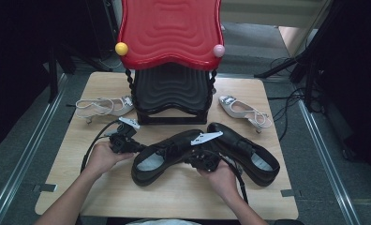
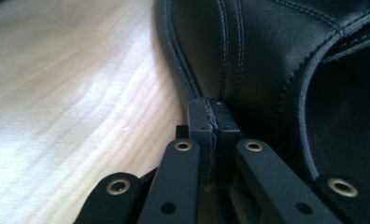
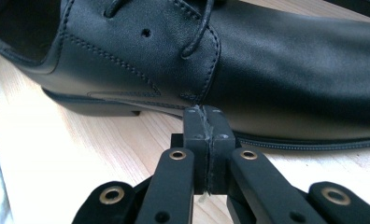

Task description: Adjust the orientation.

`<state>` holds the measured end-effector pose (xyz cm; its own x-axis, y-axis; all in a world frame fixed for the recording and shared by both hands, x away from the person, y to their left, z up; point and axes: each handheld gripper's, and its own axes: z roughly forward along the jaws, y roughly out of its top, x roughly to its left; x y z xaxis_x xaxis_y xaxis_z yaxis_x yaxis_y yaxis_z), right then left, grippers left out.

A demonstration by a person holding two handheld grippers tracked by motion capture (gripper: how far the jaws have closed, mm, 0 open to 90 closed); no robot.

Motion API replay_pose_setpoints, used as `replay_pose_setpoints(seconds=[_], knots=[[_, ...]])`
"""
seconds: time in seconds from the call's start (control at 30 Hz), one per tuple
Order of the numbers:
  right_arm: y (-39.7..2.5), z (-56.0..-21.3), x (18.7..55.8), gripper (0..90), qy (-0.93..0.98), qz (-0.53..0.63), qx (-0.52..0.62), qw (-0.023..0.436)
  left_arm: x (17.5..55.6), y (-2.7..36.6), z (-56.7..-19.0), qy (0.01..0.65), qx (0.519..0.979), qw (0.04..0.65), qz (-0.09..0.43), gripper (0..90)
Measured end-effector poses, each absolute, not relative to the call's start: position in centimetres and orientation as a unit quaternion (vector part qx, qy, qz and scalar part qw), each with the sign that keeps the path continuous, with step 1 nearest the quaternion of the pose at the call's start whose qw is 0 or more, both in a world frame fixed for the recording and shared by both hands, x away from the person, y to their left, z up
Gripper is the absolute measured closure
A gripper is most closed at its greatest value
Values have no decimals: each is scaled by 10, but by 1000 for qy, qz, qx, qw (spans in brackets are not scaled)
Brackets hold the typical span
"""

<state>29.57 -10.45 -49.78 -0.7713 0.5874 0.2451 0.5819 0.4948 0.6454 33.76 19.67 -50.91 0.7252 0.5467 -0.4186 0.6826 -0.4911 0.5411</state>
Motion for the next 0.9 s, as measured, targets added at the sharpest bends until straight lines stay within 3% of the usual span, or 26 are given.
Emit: replay_pose_setpoints(seconds=[0.9], knots=[[-128,-494,307,900,853,359,378,1,312,158,-514,342,857,358,-139,900]])
